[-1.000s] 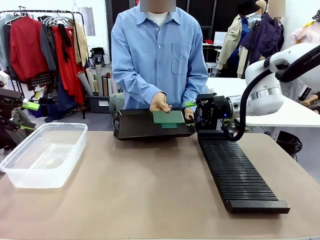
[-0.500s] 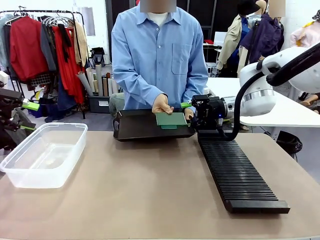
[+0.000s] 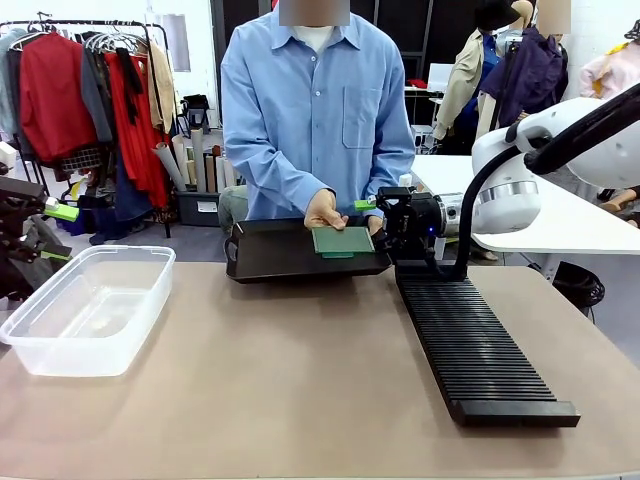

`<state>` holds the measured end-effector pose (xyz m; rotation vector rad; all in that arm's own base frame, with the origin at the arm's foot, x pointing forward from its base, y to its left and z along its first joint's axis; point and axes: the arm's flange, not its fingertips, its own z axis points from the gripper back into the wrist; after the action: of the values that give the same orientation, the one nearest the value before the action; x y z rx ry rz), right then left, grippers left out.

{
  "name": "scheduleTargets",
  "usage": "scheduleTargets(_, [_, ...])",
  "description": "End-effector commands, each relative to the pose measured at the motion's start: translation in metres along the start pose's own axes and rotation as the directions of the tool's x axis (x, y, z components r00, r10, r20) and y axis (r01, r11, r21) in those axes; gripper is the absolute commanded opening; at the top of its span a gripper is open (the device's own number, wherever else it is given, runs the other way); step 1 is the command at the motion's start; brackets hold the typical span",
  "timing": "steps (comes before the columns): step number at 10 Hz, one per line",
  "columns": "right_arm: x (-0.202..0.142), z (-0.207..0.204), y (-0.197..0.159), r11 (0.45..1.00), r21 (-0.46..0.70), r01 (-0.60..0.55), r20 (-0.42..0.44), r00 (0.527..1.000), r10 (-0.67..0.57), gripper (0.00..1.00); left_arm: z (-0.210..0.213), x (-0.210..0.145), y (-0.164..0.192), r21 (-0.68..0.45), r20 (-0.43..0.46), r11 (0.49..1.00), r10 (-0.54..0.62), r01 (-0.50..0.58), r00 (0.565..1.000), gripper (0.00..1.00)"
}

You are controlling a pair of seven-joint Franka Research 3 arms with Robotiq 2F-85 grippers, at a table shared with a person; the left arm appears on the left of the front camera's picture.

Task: Sort PCBs into racks and boxes based on the side picked up.
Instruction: Pick up the Blank PCB handed by the Human.

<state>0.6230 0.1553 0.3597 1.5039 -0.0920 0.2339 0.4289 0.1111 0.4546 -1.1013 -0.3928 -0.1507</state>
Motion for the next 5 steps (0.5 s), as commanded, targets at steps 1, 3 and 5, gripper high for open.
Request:
scheduleTargets(1, [0.0117,-0.0037,-0.0002,0.999,0.032,0.039,0.009,0.999,-0.039,1.0,0.0012,0.0007,-0.0026,0.005,0.002,1.0,0.011,-0.011,1.0,1.0])
scheduleTargets(3, [0.0133,-0.0045,-0.0045,0.998,0.022,0.059,-0.003,0.998,-0.059,0.94,0.0012,0.0007,-0.0026,0.005,0.002,1.0,0.011,-0.011,1.0,1.0])
scheduleTargets(5, [0.0129,-0.0053,-0.0065,0.998,0.012,0.061,-0.009,0.998,-0.061,0.77,0.0012,0.0007,-0.0026,0.005,0.002,1.0,0.011,-0.011,1.0,1.0])
